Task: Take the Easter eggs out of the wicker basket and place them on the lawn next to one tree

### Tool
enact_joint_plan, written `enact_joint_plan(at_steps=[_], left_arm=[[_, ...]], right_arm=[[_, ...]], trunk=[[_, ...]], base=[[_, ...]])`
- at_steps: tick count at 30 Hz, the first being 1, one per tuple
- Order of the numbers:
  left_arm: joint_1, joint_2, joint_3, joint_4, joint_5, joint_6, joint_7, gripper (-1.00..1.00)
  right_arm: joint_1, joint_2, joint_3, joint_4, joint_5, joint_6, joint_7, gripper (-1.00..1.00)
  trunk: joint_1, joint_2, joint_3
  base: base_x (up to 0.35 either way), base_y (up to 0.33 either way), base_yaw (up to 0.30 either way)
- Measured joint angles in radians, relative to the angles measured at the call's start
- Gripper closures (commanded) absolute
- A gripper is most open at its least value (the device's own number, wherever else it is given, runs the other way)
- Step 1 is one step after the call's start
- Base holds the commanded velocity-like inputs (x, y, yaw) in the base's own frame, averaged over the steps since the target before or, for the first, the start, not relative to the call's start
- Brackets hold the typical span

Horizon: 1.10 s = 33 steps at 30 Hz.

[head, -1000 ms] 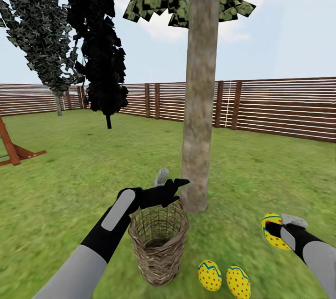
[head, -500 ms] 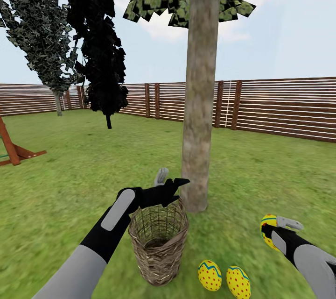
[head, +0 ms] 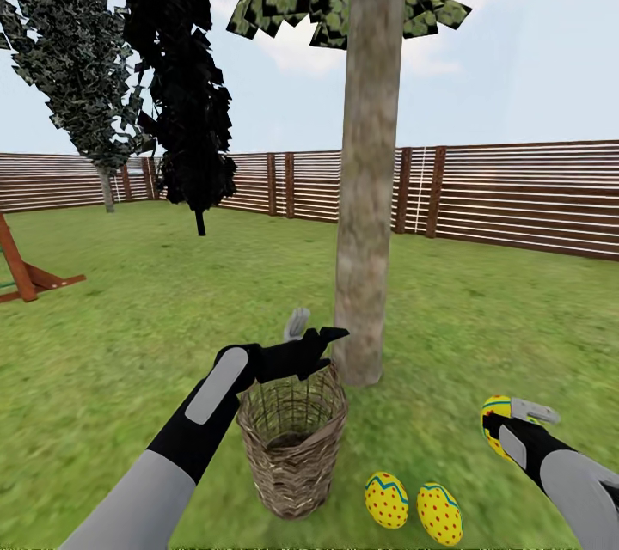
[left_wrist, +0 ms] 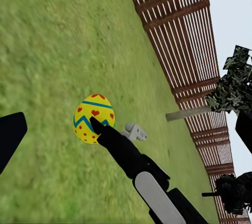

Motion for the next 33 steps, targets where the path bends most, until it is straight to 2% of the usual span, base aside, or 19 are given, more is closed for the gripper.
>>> enact_joint_plan(at_steps=[5,11,19,24,33], left_arm=[[0.000,0.000,0.000,0.006,0.000,0.000,0.000,-1.00],[0.000,0.000,0.000,0.006,0.000,0.000,0.000,-1.00],[0.000,0.000,0.000,0.006,0.000,0.000,0.000,-1.00],[0.000,0.000,0.000,0.005,0.000,0.000,0.000,-1.00],[0.000,0.001,0.000,0.000,0.000,0.000,0.000,-1.00]], right_arm=[[0.006,0.004,0.001,0.015,0.001,-0.017,-0.003,1.00],[0.006,0.009,0.003,0.016,0.008,-0.037,-0.074,1.00],[0.007,0.009,0.004,0.015,0.009,-0.042,-0.079,1.00],[0.008,0.013,0.005,0.015,0.005,-0.072,-0.079,1.00],[0.008,0.014,0.005,0.015,0.006,-0.074,-0.083,1.00]], trunk=[[0.019,-0.035,-0.016],[0.042,-0.077,-0.034],[0.073,-0.133,-0.060],[0.092,-0.168,-0.075],[0.097,-0.172,-0.110]], base=[[0.000,0.000,0.000],[0.000,0.000,0.000],[0.000,0.000,0.000],[0.000,0.000,0.000],[0.000,0.000,0.000]])
